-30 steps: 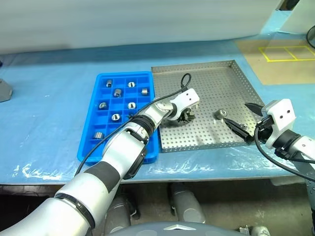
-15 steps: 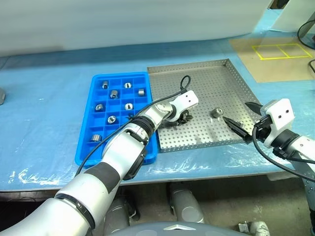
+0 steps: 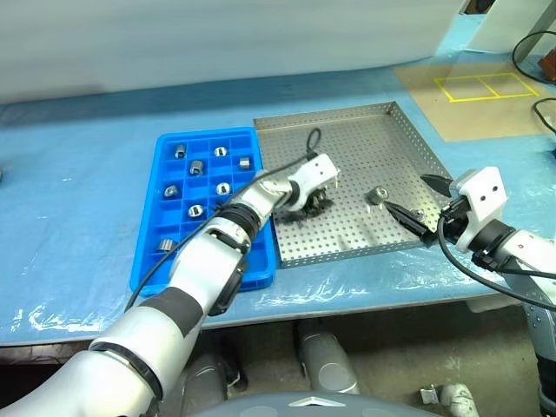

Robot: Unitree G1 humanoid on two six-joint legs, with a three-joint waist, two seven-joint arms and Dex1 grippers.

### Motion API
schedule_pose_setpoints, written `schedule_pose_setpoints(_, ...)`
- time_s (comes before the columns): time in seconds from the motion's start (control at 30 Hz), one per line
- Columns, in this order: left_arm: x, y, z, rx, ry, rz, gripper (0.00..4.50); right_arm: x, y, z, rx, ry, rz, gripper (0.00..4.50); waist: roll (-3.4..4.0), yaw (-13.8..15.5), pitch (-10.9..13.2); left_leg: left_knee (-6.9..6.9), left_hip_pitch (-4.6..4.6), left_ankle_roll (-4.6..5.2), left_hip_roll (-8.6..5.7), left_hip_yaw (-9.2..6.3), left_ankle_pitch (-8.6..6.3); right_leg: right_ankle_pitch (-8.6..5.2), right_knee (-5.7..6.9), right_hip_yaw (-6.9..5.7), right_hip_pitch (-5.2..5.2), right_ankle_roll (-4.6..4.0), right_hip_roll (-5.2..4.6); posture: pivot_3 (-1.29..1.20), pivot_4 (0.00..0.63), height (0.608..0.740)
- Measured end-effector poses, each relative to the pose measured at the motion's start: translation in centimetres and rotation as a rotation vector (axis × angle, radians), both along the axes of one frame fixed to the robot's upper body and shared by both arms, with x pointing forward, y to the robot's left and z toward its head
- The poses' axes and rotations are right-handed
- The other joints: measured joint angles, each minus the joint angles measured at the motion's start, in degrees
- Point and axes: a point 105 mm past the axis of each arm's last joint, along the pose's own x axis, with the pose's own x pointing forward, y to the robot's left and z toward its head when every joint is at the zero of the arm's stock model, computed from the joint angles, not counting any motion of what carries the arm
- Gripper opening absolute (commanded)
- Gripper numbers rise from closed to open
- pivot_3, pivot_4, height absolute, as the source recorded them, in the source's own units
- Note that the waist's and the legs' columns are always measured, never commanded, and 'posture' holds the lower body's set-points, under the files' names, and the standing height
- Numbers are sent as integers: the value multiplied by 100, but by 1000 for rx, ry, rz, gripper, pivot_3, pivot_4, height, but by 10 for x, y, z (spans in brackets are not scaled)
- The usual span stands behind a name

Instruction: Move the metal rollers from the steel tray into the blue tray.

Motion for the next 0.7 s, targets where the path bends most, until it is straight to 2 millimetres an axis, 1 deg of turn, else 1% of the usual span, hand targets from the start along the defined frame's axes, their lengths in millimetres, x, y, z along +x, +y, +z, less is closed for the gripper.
schedule_pose_setpoints(0.1, 1, 13, 42, -176, -54, -53, 1740, 7, 5, 6, 4, -17, 39, 4500, 3, 26, -1, -2, 1, 3, 2, 0, -1, 3, 2, -1, 1, -5, -1, -534, 150, 740)
schedule_pose_setpoints(0.13, 0, 21, 51, -217, -70, -67, 1740, 11, 9, 8, 3, -21, 62, 4500, 4, 23, -2, -2, 3, 5, 2, 0, -3, 3, 4, -1, 1, -5, -1, -503, 150, 740)
schedule_pose_setpoints(0.17, -2, 28, 53, -240, -72, -73, 1740, 13, 12, 8, 3, -23, 79, 4500, 5, 36, -2, -3, 3, 6, 4, 0, -3, 3, 9, -3, 0, -6, -1, -488, 150, 740)
schedule_pose_setpoints(0.2, -4, 40, 50, -249, -67, -72, 1740, 18, 18, 8, 5, -20, 108, 4500, 5, 39, -2, -3, 4, 6, 8, 0, -2, 3, 16, -4, -2, -5, 0, -457, 150, 740)
schedule_pose_setpoints(0.27, -10, 62, 38, -247, -32, -56, 1740, 26, 30, 10, 14, -19, 166, 4500, 3, 48, 0, 1, -2, 6, 13, 0, -2, 2, 38, -4, -16, -4, 0, -422, 150, 740)
schedule_pose_setpoints(0.3, -17, 77, 31, -242, -7, -47, 1740, 31, 40, 12, 21, -19, 214, 4500, 2, 45, 3, 2, -5, 6, 18, 0, -1, 2, 53, -4, -25, -5, 2, -371, 150, 740)
schedule_pose_setpoints(0.33, -22, 85, 27, -241, 15, -46, 1740, 34, 49, 13, 21, -20, 255, 4500, 0, 80, 7, 4, -8, 6, 22, -1, 0, 2, 63, -7, -30, -5, 3, -327, 150, 740)
schedule_pose_setpoints(0.4, -35, 99, 28, -232, 24, -47, 1740, 38, 72, 12, 25, -5, 364, 4500, -4, 232, 12, 6, -6, -5, 41, 0, 7, 3, 77, -14, -33, -6, 7, -285, 150, 740)
schedule_pose_setpoints(0.47, -47, 112, 37, -215, 3, -46, 1740, 41, 97, 15, 30, 4, 488, 4500, -4, 415, 14, 6, 1, -21, 44, 1, 17, 1, 106, -11, -39, -10, 6, -208, 150, 740)
schedule_pose_setpoints(0.53, -58, 129, 45, -198, -9, -18, 1740, 41, 122, 18, 25, 16, 620, 4500, -3, 632, 14, 8, 6, -48, 46, 1, 34, -9, 144, -3, -54, -24, 6, -160, 150, 740)
schedule_pose_setpoints(0.6, -67, 144, 44, -186, 4, 16, 1740, 41, 133, 14, 14, 42, 693, 4500, 0, 913, 14, 1, 15, -92, 58, 1, 40, -10, 154, -2, -59, -26, 10, -133, 150, 740)
schedule_pose_setpoints(0.7, -80, 160, 32, -164, 47, 61, 1740, 40, 141, 3, -2, 81, 753, 4500, 5, 1361, 15, -23, 30, -121, 65, 16, 57, -10, 158, 6, -60, -27, 14, -90, 150, 740)
